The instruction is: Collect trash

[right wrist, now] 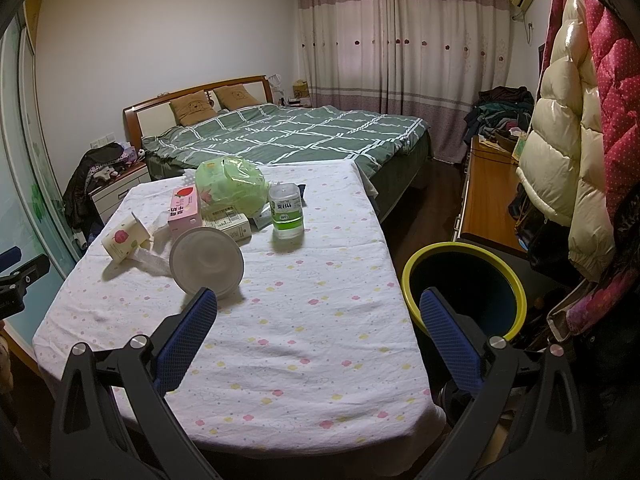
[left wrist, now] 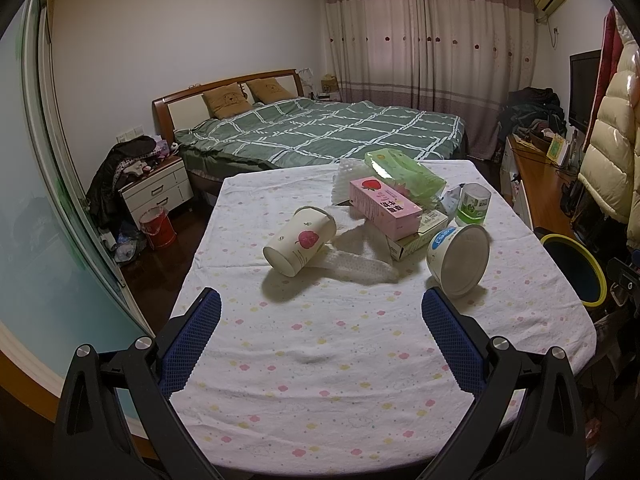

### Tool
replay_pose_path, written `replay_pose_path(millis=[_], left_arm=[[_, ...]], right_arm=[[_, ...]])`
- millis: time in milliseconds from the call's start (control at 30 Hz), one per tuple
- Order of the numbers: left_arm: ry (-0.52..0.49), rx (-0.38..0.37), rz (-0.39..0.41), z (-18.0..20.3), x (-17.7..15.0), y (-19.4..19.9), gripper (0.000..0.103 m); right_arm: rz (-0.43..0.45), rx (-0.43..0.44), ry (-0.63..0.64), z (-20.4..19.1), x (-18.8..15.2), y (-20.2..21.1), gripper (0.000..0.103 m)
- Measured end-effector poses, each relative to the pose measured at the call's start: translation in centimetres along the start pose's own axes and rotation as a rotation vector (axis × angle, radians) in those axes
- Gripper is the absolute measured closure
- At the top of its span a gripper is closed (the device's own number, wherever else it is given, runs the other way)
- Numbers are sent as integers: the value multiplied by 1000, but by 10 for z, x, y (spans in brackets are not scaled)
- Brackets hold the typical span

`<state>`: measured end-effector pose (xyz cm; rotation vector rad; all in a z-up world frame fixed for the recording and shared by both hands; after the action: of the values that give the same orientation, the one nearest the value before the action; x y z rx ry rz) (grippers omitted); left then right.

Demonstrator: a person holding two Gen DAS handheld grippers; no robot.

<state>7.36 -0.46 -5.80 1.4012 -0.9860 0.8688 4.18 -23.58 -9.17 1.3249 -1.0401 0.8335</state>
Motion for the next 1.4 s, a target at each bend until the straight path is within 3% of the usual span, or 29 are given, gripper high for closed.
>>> replay_pose_path(millis=[567, 767, 1067, 1167, 1400], left_arm=[[-2, 2, 0, 0, 0, 0, 4], [7, 13, 14, -10, 5, -3, 4], [18, 35, -3, -27, 8, -45, 4], [21, 31, -10, -30, 10, -60, 4], [14, 24, -30, -28, 13, -97, 4]], right_arm=[[-7, 7, -2, -4, -6, -5, 6], [0, 66, -17, -9, 7, -20, 6], [-70, 223, 7, -50, 40, -106, 6], [-126, 300, -2, -71, 58, -153, 6], [-284, 360, 14, -117, 86, -271, 7]])
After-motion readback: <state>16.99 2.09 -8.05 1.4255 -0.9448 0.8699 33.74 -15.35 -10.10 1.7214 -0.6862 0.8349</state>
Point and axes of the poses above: each gripper's, at about its wrist camera, not at the fingertips, and y roughly against the way its jaws point, z to its right, x to its top, the point moved 9 cm from there along -y, roughly the way its jaws point, and after that the axes turned 14 degrees about z, right-handed, at the moved point
